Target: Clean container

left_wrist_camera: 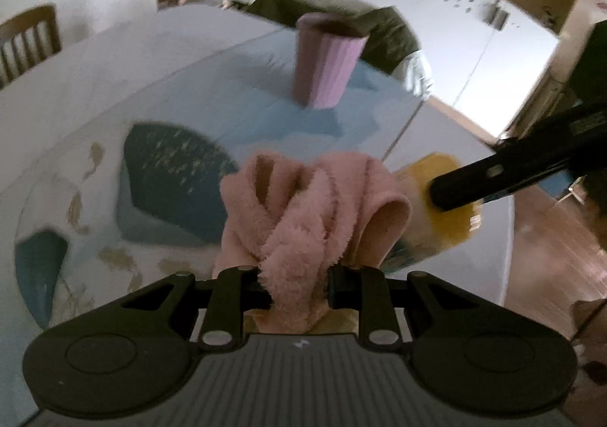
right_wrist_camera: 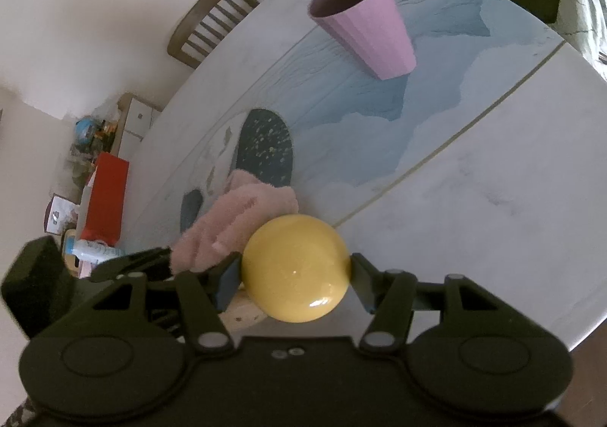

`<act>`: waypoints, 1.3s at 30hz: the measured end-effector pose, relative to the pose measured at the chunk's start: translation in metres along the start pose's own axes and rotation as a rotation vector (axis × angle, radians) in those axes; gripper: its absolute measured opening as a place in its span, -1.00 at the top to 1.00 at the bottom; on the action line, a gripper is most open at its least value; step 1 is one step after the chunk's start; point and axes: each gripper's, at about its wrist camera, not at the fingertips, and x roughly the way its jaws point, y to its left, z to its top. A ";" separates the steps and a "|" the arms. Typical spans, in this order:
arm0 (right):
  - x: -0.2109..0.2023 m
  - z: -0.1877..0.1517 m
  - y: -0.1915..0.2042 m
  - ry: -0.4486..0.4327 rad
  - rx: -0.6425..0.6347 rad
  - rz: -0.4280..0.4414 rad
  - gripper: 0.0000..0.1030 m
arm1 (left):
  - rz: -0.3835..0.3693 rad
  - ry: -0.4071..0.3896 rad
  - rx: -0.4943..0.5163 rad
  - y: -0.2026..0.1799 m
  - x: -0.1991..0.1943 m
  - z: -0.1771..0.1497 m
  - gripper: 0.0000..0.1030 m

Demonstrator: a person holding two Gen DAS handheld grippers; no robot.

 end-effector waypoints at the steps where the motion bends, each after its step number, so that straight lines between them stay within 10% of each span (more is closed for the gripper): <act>1: 0.000 0.000 -0.001 -0.001 0.007 0.002 -0.17 | 0.008 0.007 -0.010 0.003 0.002 -0.002 0.55; 20: 0.007 0.016 -0.011 0.011 0.232 0.001 -0.17 | -0.132 -0.121 0.017 -0.051 -0.058 0.002 0.55; 39: 0.020 0.015 -0.001 0.084 0.201 0.012 -0.17 | -0.022 0.000 -0.107 -0.004 -0.013 -0.014 0.55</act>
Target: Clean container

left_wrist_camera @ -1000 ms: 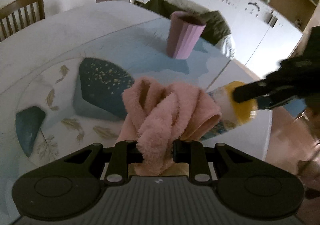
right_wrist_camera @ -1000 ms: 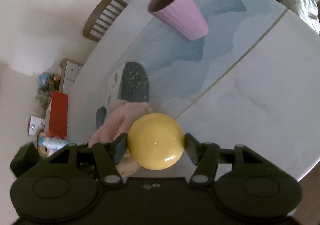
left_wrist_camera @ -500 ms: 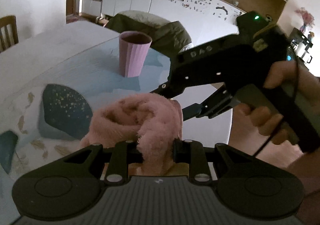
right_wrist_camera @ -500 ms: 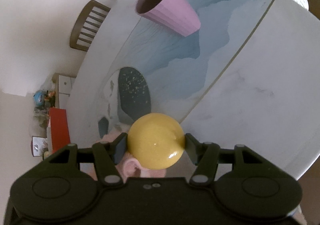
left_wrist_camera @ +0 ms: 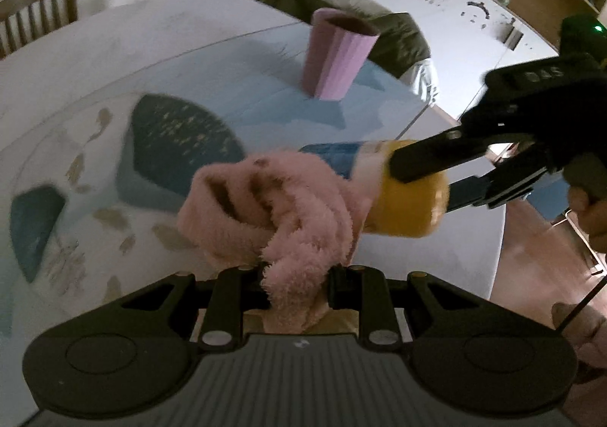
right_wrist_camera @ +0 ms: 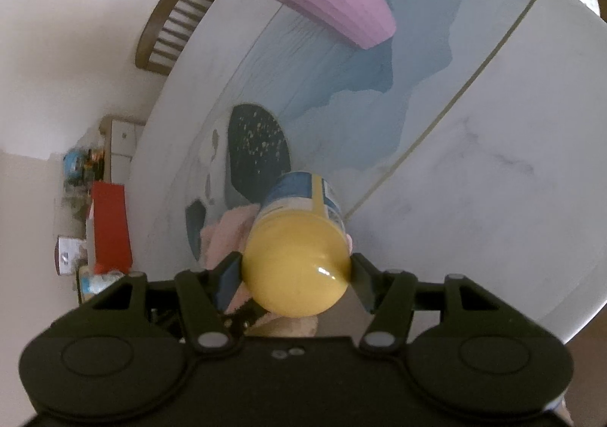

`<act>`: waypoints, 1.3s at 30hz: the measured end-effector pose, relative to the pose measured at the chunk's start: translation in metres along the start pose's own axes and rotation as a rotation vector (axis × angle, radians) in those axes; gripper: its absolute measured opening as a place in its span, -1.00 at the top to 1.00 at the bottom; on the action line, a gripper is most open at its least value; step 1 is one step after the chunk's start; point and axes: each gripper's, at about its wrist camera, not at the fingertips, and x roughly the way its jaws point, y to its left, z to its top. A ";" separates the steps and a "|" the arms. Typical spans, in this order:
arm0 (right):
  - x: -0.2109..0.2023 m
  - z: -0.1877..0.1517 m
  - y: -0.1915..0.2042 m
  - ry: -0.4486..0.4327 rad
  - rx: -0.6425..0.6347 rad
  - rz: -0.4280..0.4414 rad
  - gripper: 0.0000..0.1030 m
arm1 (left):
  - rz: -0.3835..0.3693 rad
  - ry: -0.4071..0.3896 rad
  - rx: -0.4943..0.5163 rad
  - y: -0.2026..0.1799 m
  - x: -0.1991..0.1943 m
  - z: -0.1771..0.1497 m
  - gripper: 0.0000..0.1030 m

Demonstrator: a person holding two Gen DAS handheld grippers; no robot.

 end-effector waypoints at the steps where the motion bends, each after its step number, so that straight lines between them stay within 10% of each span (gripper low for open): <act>1: 0.000 0.000 -0.001 0.003 -0.004 0.002 -0.17 | -0.004 0.004 -0.011 0.005 -0.001 -0.002 0.55; 11: -0.008 -0.011 0.012 0.037 -0.270 -0.067 -0.17 | -0.012 0.036 -0.039 0.026 -0.021 -0.020 0.36; 13: -0.008 -0.016 0.017 0.036 -0.335 -0.087 -0.17 | -0.017 0.036 -0.044 0.029 -0.026 -0.022 -0.32; 15: -0.008 -0.021 0.022 0.031 -0.391 -0.106 -0.17 | -0.018 0.019 -0.036 0.029 -0.035 -0.023 -0.57; 26: -0.006 -0.037 0.038 0.025 -0.569 -0.177 -0.17 | -0.052 -0.068 -0.126 0.038 -0.035 0.025 -0.63; 39: -0.002 -0.045 0.043 0.018 -0.618 -0.214 -0.17 | -0.017 0.035 -0.218 0.060 0.024 0.022 -0.62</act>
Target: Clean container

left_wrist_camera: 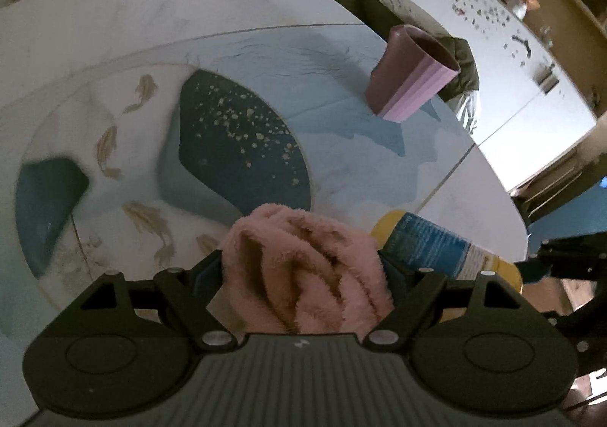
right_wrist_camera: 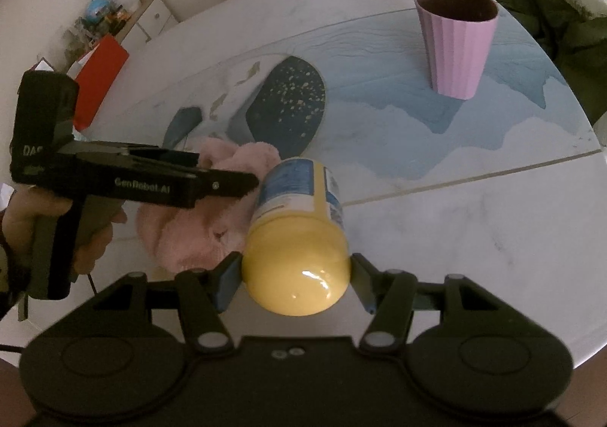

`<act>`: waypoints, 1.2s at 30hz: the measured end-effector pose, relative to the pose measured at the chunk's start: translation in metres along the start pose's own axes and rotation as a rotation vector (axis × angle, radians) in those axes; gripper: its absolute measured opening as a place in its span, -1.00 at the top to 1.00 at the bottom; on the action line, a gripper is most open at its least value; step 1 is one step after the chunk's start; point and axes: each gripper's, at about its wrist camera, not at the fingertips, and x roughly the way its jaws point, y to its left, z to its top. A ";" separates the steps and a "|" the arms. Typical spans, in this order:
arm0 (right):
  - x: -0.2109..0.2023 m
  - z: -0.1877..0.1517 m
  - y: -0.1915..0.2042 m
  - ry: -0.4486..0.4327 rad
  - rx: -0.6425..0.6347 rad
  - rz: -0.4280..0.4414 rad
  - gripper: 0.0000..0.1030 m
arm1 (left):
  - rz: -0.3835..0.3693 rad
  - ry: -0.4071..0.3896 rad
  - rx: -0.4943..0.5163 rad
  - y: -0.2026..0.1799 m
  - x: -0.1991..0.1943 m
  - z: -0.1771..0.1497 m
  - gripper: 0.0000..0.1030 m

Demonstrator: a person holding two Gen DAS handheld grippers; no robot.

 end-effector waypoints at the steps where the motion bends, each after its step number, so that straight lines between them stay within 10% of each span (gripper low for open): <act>1: 0.000 -0.001 0.000 -0.001 -0.003 -0.002 -0.17 | -0.010 -0.003 -0.010 0.001 -0.001 -0.001 -0.41; 4: -0.001 -0.002 0.002 -0.006 -0.023 -0.007 -0.17 | -0.038 -0.007 -0.039 0.002 -0.004 -0.003 0.38; 7: -0.003 -0.003 0.008 -0.023 -0.068 -0.025 -0.17 | -0.048 -0.047 -0.032 -0.002 -0.015 -0.006 0.56; 21: -0.014 -0.012 0.064 -0.045 -0.471 -0.073 -0.17 | -0.173 -0.217 0.173 -0.056 -0.118 -0.015 0.61; 36: -0.011 -0.013 0.075 -0.046 -0.510 -0.068 -0.17 | -0.225 -0.106 0.080 -0.040 -0.066 -0.023 0.62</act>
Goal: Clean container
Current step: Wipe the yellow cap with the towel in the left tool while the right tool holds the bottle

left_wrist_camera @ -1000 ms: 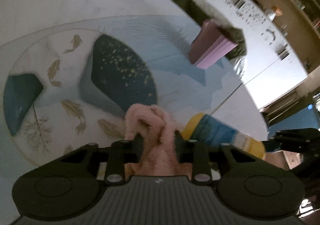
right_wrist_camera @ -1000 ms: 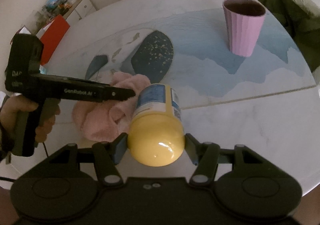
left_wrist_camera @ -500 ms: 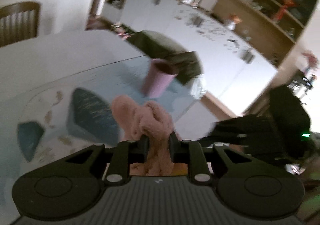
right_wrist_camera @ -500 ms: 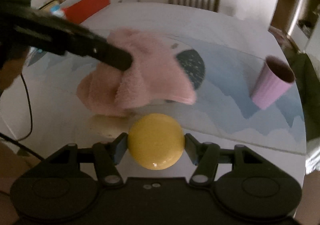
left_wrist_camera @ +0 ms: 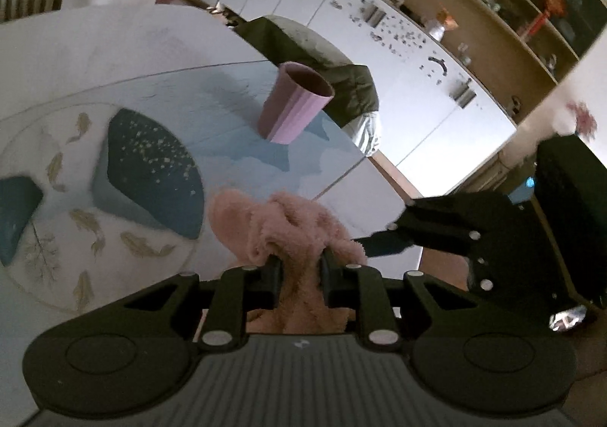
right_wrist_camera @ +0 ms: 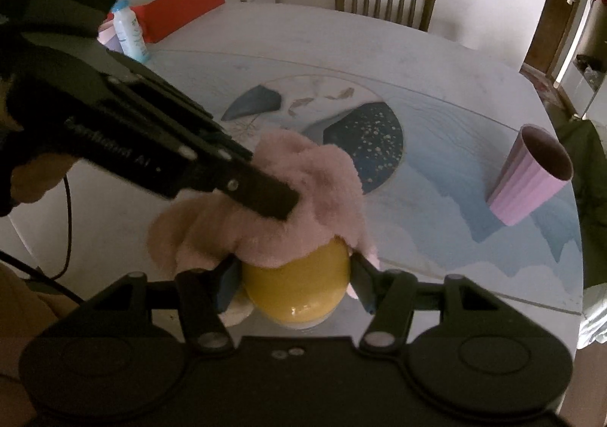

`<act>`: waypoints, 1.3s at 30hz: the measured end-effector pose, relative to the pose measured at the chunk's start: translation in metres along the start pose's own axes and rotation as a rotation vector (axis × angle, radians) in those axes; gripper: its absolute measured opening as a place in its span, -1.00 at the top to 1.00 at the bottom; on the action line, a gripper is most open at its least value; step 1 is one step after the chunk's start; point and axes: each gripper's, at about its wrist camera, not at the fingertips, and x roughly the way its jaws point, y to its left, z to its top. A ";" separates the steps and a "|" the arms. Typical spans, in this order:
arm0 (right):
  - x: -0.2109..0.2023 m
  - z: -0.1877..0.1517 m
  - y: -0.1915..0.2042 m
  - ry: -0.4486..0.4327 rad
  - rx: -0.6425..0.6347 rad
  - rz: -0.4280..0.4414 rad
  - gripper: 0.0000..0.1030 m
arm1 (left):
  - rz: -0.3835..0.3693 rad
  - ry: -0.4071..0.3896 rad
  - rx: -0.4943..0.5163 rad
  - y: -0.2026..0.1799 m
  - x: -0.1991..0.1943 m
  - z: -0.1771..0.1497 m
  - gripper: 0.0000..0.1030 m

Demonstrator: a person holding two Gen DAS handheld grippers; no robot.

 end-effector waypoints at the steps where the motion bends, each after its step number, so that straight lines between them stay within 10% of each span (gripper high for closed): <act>1: 0.000 0.000 0.000 -0.002 0.001 0.001 -0.17 | 0.011 0.002 -0.002 0.002 0.001 0.001 0.62; 14: -0.004 -0.005 -0.008 -0.018 0.021 0.027 -0.17 | 0.128 0.159 0.027 0.030 0.045 -0.027 0.62; 27: -0.003 -0.005 -0.008 -0.017 -0.060 0.002 -0.17 | 0.036 0.003 0.150 -0.017 -0.034 0.010 0.62; 39: -0.001 -0.001 -0.004 -0.014 -0.087 0.023 -0.17 | 0.071 0.035 0.299 -0.060 0.000 0.004 0.62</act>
